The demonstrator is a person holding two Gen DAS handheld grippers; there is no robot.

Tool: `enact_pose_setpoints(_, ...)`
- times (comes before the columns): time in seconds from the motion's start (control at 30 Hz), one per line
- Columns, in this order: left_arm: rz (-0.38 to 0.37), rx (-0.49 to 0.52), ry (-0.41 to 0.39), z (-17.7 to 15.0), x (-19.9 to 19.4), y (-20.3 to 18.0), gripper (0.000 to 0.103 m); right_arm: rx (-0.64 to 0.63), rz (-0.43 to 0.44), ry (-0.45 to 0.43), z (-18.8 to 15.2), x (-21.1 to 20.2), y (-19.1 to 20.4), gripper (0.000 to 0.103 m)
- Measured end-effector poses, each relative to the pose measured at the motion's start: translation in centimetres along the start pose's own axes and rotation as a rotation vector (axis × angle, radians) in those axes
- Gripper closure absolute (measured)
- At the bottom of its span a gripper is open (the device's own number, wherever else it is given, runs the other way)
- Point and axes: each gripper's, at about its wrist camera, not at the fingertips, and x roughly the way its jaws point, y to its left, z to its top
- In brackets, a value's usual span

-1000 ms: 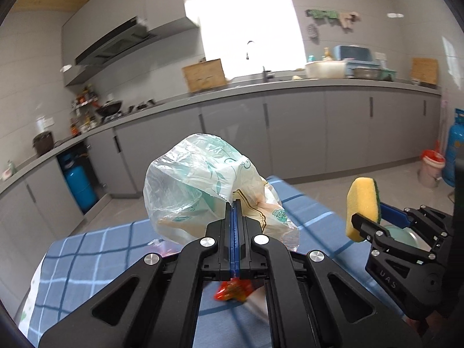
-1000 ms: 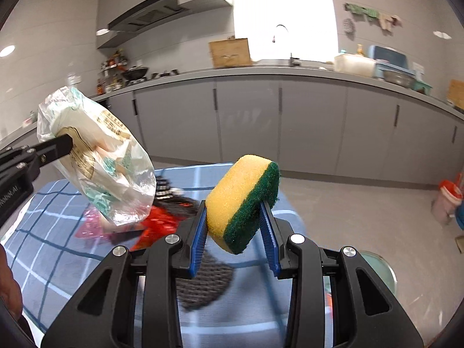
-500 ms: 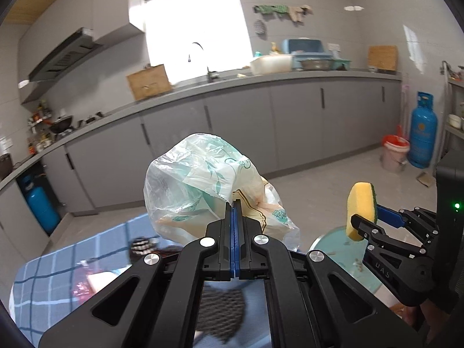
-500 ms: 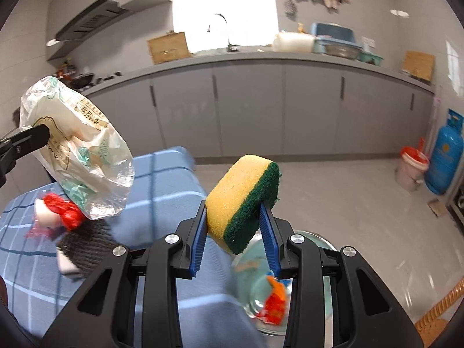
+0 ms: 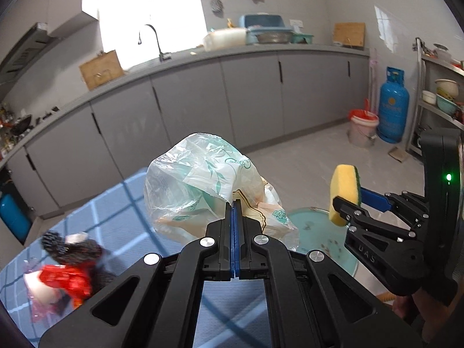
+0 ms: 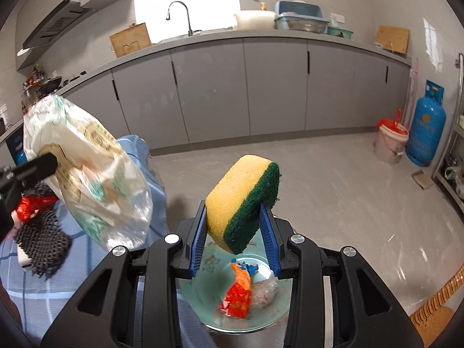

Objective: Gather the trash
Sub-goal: 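Move both tools over the green basin and release the sponge and clear bag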

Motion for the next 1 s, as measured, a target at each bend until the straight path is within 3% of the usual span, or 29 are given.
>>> enact_pose_setpoints(0.3, -0.073, 0.037, 0.091, -1.5, 4.4, -3.0, 0.1, 0.025, -0.012, 0.06, -1.3, 3.4, -2.5, 0.063)
enact_pose_setpoints(0.33, -0.083, 0.039, 0.097, -1.6, 4.7, -3.3, 0.096, 0.029, -0.009, 0.068, -1.5, 3.7, -2.7, 0.063)
enact_pose_setpoints(0.37, -0.09, 0.047, 0.104, -1.6, 5.0, -3.6, 0.09, 0.033, -0.004, 0.075, -1.6, 4.0, -2.8, 0.056)
enact_pose_setpoints(0.4, -0.089, 0.055, 0.113, -1.7, 5.2, -3.7, 0.066, 0.046, -0.004, 0.074, -1.8, 4.2, -3.1, 0.041)
enact_pose_setpoints(0.47, -0.061, 0.057, 0.106, -2.0, 5.2, -3.6, 0.045, 0.056, -0.023, 0.072, -1.9, 4.4, -3.4, 0.037)
enact_pose_setpoints(0.6, -0.056, 0.058, 0.114, -2.3, 5.2, -3.1, 0.044, 0.068, -0.03, 0.083, -2.1, 4.5, -3.7, 0.036)
enact_pose_setpoints(0.7, -0.04, 0.055, 0.117, -2.4, 5.0, -2.6, 0.037, 0.073, -0.029, 0.08, -2.1, 4.2, -3.7, 0.033)
enact_pose_setpoints(0.87, 0.022, 0.048, 0.095, -2.6, 4.0, -1.4, 0.023, 0.08, -0.024, 0.07, -1.8, 3.3, -3.7, 0.03)
enact_pose_setpoints(1.0, 0.068, 0.027, 0.082, -2.5, 2.8, 0.2, 0.022, 0.072, -0.01, 0.071, -1.9, 2.6, -2.9, 0.029)
